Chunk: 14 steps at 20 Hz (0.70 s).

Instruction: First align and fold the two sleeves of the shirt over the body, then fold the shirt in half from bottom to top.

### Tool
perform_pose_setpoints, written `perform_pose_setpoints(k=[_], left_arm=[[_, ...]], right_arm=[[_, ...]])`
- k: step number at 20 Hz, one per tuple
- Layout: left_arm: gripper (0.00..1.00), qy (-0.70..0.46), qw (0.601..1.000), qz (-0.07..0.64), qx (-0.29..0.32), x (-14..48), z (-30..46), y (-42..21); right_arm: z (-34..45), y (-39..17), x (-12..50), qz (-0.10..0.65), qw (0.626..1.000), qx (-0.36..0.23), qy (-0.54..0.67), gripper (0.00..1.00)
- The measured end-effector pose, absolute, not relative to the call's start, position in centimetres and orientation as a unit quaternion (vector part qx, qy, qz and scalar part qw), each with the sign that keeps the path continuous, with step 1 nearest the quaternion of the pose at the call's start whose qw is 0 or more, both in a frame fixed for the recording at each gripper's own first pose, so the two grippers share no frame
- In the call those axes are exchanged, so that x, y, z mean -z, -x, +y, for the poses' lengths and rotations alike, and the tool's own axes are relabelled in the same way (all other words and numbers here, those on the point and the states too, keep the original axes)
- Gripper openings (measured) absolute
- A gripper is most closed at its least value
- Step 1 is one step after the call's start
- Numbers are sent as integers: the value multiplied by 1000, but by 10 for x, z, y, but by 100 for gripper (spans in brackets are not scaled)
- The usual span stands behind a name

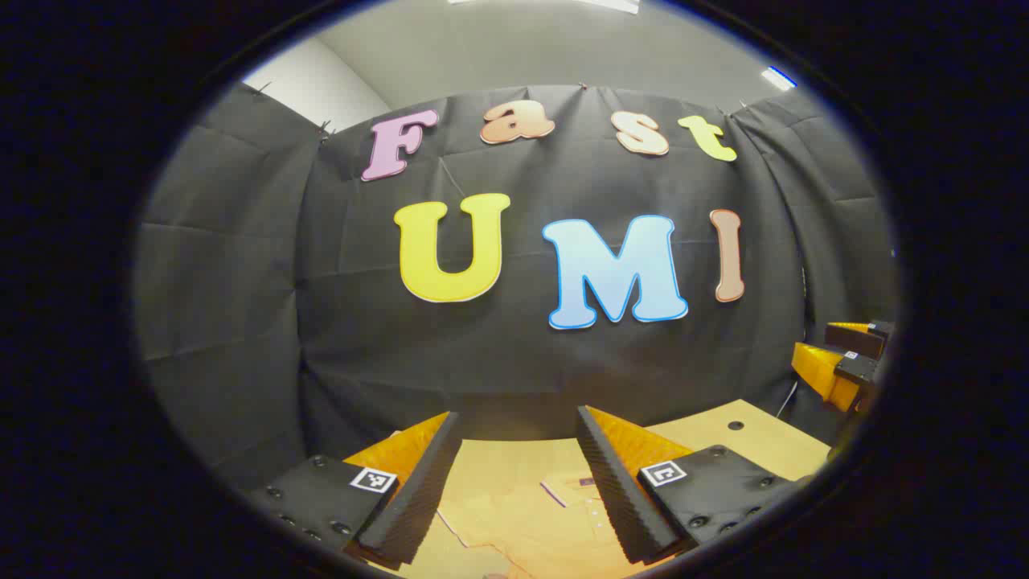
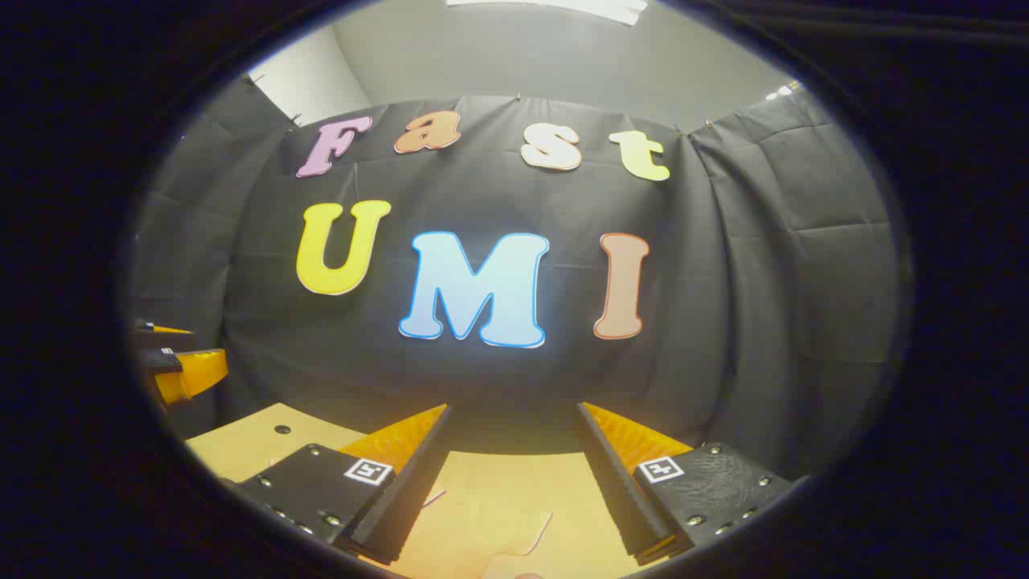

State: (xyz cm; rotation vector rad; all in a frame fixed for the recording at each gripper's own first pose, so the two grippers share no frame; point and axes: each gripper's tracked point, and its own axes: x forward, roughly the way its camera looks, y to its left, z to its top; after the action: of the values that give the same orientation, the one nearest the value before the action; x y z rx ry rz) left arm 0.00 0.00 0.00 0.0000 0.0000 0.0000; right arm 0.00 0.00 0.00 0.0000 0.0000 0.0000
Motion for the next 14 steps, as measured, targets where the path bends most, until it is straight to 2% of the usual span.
perform_pose_setpoints(k=[1, 2, 4, 14], left_arm=[[98, 0, 1000, 1, 1, 2, 1, 0], [91, 0, 1000, 1, 2, 2, 0, 1], [98, -4, 1000, -2, 0, 0, 1, 0], [98, -3, 1000, -3, 5, 3, -7, -2]], right_arm=[[3, 0, 2, 2, 1000, -3, 0, 95], [5, 1, 1, 1, 1000, -6, -1, 95], [5, 1, 1, 2, 1000, -9, 1, 95], [6, 4, 7, 12, 1000, -18, 5, 95]])
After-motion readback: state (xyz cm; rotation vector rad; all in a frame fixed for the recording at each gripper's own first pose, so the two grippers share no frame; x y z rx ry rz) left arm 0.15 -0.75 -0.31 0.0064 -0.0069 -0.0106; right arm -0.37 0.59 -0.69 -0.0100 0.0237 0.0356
